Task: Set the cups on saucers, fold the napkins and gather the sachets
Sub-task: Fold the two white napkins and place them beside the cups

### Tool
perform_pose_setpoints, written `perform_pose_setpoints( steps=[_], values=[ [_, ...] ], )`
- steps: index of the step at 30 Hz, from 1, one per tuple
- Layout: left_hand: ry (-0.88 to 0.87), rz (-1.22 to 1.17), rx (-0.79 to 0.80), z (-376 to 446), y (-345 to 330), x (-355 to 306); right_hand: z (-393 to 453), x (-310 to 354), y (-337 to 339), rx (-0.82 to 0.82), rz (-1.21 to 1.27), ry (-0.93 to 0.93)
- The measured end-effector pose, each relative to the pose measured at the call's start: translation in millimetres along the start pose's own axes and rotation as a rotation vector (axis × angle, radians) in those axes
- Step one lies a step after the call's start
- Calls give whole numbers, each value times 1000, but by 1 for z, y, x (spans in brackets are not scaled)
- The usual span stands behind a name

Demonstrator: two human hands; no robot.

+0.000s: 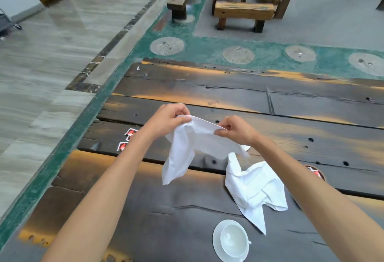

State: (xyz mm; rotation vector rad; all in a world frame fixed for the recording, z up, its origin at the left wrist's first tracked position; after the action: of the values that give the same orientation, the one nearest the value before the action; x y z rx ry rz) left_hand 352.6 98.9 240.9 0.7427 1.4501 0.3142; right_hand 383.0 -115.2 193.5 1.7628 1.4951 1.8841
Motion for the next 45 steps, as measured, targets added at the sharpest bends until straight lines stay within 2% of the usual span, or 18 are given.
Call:
perform_pose_setpoints(
  steps=[4, 8, 16, 24, 31, 36, 41, 43, 45],
  values=[
    [-24, 44, 17, 1, 28, 0, -5, 15, 22, -65, -171, 96],
    [-9, 141, 33, 0, 53, 7, -7, 20, 43, -102, -253, 87],
    [100, 365, 212, -5, 91, 36, -12, 28, 75, -88, -200, 64],
    [120, 549, 199, -9, 123, 79, -14, 30, 87, -139, -96, 8],
    [144, 625, 8, -12, 149, 108, -15, 19, 98, -287, -32, -25],
    [222, 746, -327, -13, 164, 104, -6, 4, 104, -438, -74, -68],
    [251, 686, -529, -17, 167, 91, -6, -3, 115, -583, -41, -61],
    [205, 633, -578, -21, 172, 92, -8, -2, 115, -581, 23, -44],
    [120, 469, -610, -26, 180, 96, -11, 5, 113, -549, 56, -17]
  ],
)
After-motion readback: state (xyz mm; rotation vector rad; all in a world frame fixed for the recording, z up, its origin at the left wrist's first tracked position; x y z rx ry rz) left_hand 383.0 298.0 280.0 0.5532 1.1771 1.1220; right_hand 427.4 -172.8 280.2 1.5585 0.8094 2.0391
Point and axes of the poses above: each hand's wrist, its own z-axis towards the middle knuckle, its own y-axis out of the back of the hand, x = y × z, the point moved 6 cm from there along z, towards the middle knuckle, and after that the axes turned 4 degrees about x, right-handed, at the moved point
